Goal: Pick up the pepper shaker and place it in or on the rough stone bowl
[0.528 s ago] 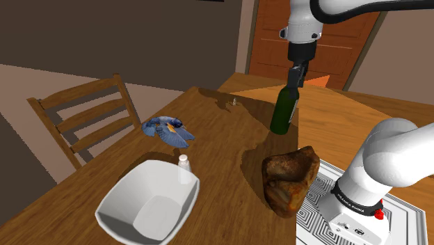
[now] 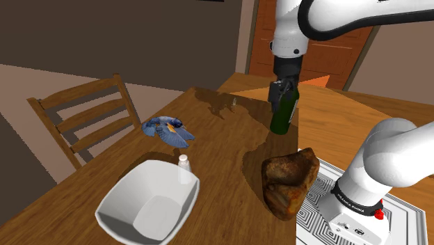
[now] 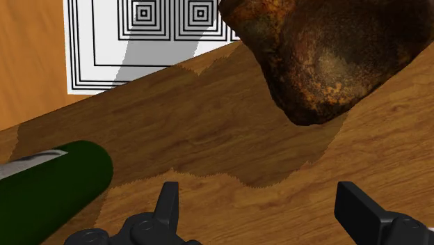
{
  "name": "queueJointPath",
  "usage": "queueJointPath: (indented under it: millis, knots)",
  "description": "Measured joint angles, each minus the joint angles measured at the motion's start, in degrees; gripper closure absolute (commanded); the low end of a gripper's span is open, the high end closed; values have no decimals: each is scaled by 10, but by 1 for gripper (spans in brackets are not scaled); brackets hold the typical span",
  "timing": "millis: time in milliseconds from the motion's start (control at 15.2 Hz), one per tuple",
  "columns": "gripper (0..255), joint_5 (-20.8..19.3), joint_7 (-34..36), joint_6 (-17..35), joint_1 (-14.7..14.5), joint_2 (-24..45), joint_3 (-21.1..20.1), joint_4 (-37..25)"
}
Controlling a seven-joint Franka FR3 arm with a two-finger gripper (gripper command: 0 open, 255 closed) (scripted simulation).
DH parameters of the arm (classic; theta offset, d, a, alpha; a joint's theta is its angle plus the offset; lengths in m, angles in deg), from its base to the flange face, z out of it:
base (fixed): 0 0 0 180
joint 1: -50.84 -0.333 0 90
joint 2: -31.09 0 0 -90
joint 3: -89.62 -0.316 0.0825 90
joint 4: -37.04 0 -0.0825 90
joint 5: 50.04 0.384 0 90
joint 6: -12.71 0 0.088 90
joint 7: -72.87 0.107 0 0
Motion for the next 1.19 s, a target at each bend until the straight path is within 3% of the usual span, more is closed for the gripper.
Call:
queueJointPath:
  millis: [330, 660, 924, 1188]
  knots:
    - [0, 61, 122, 60, -6, 31, -68, 10]
    - [0, 96, 234, 129, 4, 98, -132, -12]
    - [0, 106, 333, 189, 17, 169, -188, -45]
    - [0, 91, 438, 247, 34, 247, -242, -84]
